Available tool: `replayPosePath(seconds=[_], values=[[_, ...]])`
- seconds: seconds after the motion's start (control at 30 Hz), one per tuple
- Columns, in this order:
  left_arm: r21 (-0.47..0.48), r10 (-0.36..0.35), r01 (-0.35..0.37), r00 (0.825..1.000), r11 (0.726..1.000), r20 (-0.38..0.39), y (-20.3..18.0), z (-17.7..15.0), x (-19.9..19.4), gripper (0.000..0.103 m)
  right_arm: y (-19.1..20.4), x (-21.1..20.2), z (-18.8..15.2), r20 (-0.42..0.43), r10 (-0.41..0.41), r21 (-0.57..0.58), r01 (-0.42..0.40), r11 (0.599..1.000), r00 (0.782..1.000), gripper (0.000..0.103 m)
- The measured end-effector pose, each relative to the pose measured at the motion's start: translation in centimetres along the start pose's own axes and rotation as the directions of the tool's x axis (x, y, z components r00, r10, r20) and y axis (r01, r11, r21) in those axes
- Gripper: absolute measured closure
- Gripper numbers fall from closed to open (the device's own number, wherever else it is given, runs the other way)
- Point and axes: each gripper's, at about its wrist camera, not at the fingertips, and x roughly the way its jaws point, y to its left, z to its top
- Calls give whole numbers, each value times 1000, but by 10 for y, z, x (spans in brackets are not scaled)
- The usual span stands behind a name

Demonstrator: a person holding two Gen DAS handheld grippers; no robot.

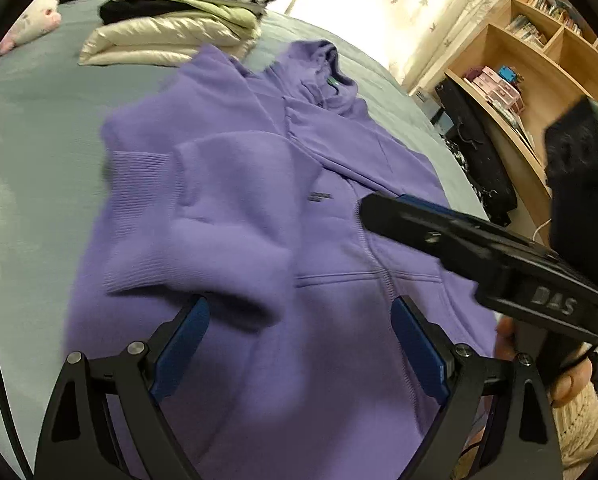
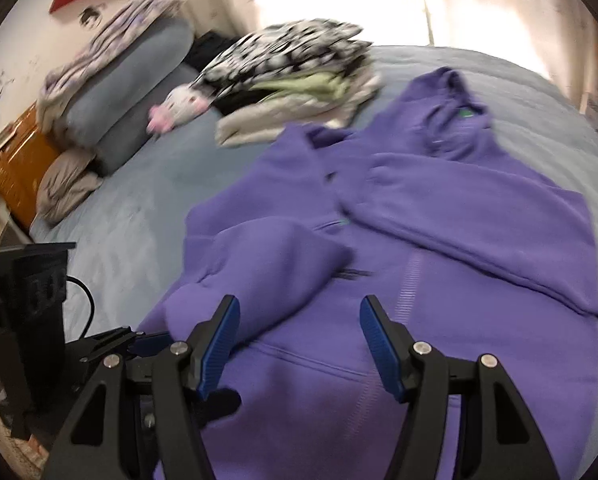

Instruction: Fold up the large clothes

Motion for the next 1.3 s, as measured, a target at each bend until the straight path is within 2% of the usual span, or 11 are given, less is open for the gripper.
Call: replayPosePath(seconds=[0.13,0.33,0.57,0.7,0.77,0.83,0.97,1.13,1.17,1.23,1.3], values=[[-26,28,-27,999,999,33,21,-3,-22,12,22,19,2,-49,42,-19,-43,999,998,40],[-64,56,-52,997,997,60,48,-9,-43,12,38,48,3,-142,13,-12,-14,1000,990,40],[24,130,-131,991,991,41,47,-12,-50,12,69,37,5,-90,8,-157,-22,987,996,40],[82,297,-301,953,950,62,54,-16,-59,12,87,36,0,-81,-12,-292,-12,956,997,40],[61,364,-368,929,928,68,65,-17,-64,12,94,39,-4,-90,-21,-334,-11,942,996,40],[9,383,-385,922,923,62,78,-16,-68,12,100,43,-7,-99,-27,-358,-11,934,995,40],[-117,374,-367,926,923,47,105,-14,-78,12,118,58,-12,-113,-97,-443,37,896,989,40],[-124,369,-361,928,924,49,109,-15,-81,12,128,85,-18,-115,-273,-562,164,811,955,42],[-124,366,-358,929,925,46,107,-15,-79,12,127,87,-18,-100,-297,-578,187,794,950,48],[-120,360,-353,932,928,43,105,-15,-77,12,125,85,-14,-98,-310,-590,196,783,946,83],[-114,354,-348,934,930,40,98,-16,-75,12,123,66,1,-12,-307,-579,244,778,952,90]])
